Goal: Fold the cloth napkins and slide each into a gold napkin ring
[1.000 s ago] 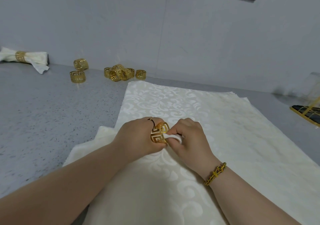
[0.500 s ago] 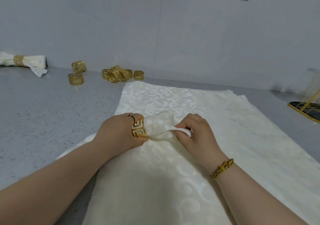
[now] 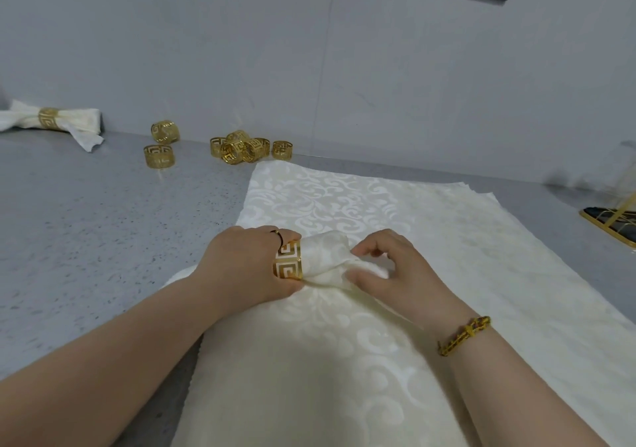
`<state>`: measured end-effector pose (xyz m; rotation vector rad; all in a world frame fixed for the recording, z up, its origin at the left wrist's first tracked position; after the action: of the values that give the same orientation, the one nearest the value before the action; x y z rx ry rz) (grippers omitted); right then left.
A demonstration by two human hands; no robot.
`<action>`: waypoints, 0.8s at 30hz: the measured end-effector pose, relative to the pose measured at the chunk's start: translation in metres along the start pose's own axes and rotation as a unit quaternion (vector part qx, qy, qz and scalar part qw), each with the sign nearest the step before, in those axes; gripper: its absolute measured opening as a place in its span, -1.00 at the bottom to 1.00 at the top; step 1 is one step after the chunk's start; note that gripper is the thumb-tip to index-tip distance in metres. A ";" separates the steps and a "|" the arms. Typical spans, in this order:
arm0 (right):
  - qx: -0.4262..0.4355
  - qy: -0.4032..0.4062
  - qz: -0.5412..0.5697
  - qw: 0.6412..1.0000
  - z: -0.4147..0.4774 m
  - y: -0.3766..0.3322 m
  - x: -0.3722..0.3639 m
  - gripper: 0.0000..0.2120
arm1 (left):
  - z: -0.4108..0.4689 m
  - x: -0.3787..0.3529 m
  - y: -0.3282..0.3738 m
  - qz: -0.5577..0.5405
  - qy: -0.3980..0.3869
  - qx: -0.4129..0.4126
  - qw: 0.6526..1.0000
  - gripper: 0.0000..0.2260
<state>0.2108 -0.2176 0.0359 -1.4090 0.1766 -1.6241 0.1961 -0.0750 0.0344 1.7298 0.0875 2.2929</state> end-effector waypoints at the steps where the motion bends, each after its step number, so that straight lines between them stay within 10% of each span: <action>1: -0.015 -0.010 0.008 1.000 -0.003 0.000 0.004 -0.73 | -0.001 0.000 0.004 0.006 -0.015 -0.004 1.000 -0.40; 5: 0.038 0.010 -0.045 0.998 0.001 -0.038 0.023 -0.65 | -0.005 -0.006 0.016 -0.012 -0.048 -0.021 0.999 -0.28; 10: 0.122 -0.147 -0.232 0.954 0.011 -0.069 -0.037 -0.44 | -0.016 -0.002 -0.008 -0.042 -0.078 0.020 0.996 -0.15; 24: 0.133 -0.099 -0.245 0.955 0.015 -0.060 -0.053 -0.62 | -0.029 0.003 -0.028 -0.077 -0.033 0.024 0.996 -0.63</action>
<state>0.1850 -0.1402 0.0423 -1.4625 -0.5308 -1.7993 0.1730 -0.0440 0.0232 1.7541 0.2561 2.1394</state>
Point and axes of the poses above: each hand's wrist, its own z-axis towards the middle knuckle, its own x-axis out of the back of the hand, y = z × x, the point moved 10 cm from there along z, towards the middle knuckle, and after that the axes turned 4 degrees about x, right-handed, at the moved point
